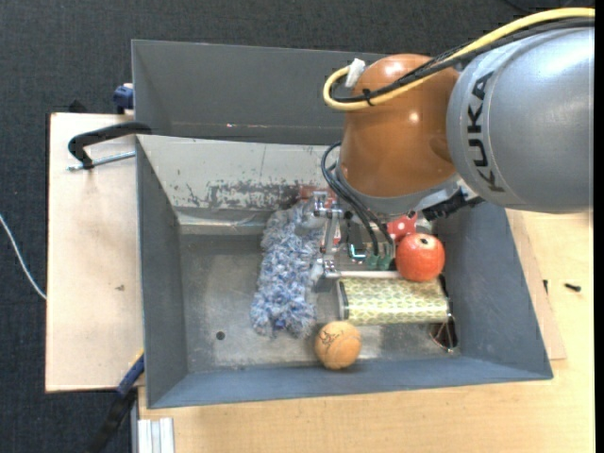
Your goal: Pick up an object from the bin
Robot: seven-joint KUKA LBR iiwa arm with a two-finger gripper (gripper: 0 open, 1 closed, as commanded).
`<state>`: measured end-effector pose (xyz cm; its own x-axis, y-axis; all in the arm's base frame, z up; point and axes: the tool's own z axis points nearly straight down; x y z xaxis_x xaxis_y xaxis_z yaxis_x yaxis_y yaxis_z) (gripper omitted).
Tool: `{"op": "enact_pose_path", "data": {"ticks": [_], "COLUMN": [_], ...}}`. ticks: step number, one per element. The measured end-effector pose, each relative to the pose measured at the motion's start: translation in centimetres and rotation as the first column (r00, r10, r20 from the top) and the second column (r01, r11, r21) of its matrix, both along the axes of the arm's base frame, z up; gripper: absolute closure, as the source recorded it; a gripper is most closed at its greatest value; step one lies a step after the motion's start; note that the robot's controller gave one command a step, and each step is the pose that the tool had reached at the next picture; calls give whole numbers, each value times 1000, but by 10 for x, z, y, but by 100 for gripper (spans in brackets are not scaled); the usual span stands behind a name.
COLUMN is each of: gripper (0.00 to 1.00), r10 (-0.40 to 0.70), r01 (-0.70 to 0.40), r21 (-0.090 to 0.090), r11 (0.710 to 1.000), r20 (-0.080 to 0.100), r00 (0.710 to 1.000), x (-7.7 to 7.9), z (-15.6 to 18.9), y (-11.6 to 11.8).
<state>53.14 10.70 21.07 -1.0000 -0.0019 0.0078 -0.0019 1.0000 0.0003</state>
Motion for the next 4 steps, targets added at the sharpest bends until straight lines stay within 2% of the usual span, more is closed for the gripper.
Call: {"op": "enact_pose_path", "data": {"ticks": [1, 2, 3, 4], "gripper": [0, 0, 100, 100], "r10": [-1, 26, 365, 365], "r01": [1, -26, -365, -365], "r21": [1, 2, -1, -1], "r11": [1000, 1000, 931, 931], "r20": [8, 15, 25, 25], "r00": [1000, 1000, 931, 931], "x": [2, 0, -20, -20], "z": [4, -44, -134, -134], "y": [-1, 7, -3, -3]}}
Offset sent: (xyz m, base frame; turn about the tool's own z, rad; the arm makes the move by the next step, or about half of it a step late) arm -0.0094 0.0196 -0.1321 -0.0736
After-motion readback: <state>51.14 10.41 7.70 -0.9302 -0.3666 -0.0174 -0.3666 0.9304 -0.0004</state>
